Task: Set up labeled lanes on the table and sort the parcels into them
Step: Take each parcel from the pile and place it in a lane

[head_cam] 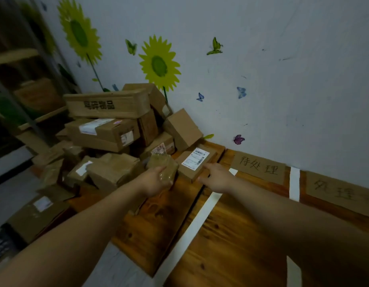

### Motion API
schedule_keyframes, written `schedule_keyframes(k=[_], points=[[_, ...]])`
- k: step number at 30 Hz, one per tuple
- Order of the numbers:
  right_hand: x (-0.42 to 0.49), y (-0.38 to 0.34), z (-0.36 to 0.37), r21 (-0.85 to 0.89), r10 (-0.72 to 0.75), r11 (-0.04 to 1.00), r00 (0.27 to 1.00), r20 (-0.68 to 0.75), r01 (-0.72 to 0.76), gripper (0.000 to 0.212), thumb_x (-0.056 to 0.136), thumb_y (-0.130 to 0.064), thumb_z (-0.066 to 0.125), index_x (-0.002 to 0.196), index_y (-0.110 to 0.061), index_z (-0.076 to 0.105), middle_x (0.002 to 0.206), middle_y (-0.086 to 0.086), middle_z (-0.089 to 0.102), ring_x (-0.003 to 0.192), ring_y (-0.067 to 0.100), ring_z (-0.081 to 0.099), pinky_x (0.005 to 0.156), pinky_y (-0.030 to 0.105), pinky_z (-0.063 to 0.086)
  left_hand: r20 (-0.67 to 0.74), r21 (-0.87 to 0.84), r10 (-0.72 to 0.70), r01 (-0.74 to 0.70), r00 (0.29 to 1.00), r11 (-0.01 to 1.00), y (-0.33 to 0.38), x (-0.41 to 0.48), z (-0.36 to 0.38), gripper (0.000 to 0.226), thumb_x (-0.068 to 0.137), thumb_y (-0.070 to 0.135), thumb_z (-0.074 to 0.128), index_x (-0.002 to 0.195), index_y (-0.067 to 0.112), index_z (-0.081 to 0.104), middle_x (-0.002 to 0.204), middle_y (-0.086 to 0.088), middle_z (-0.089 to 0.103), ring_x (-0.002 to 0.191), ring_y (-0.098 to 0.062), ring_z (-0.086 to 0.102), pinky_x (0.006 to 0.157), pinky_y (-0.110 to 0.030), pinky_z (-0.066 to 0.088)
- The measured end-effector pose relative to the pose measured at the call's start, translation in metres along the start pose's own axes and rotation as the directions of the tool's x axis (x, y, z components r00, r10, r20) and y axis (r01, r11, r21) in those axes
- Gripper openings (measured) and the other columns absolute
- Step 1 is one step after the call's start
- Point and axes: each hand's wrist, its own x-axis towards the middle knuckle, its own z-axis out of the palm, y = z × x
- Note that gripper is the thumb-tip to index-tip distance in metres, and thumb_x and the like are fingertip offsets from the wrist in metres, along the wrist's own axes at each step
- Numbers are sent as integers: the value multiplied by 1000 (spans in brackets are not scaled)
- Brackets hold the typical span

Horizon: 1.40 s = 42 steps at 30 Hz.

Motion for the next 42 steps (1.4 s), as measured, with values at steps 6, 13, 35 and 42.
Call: schedule_keyframes(k=[6, 13, 35, 42], points=[[48, 12, 9, 116, 62, 991, 998, -10, -60, 66, 88, -48, 56, 147, -29, 32, 150, 3, 37, 122, 25, 50, 100, 39, 45, 66, 93, 178, -184, 982, 978, 17, 83, -3, 52, 90, 33, 58, 137, 19, 40, 134, -6, 49, 111, -18, 51, 87, -25, 37], [110, 21, 58, 73, 237, 969, 972, 9, -237, 66, 94, -49, 48, 151, -29, 21, 155, 5, 24, 140, 29, 25, 112, 47, 29, 202, 341, 274, -330, 940, 880, 8, 199, 19, 51, 89, 41, 54, 134, 19, 45, 136, -9, 47, 120, -26, 46, 100, -40, 40], [129, 17, 92, 315, 541, 799, 841, -6, -512, 53, 95, -32, 50, 141, -14, 31, 134, 10, 51, 114, 25, 56, 91, 36, 50, 564, 481, 94, -419, 820, 770, 18, 259, 37, 43, 89, 38, 57, 127, 19, 52, 124, -6, 57, 104, -21, 55, 87, -34, 45], [119, 23, 77, 706, 620, 631, 756, -210, -322, 69, 83, -26, 68, 142, -20, 32, 140, 7, 42, 123, 26, 48, 99, 47, 47, 556, 377, 149, -408, 818, 831, 25, 252, 37, 43, 89, 36, 58, 127, 18, 52, 123, -5, 57, 98, -16, 53, 82, -30, 44]])
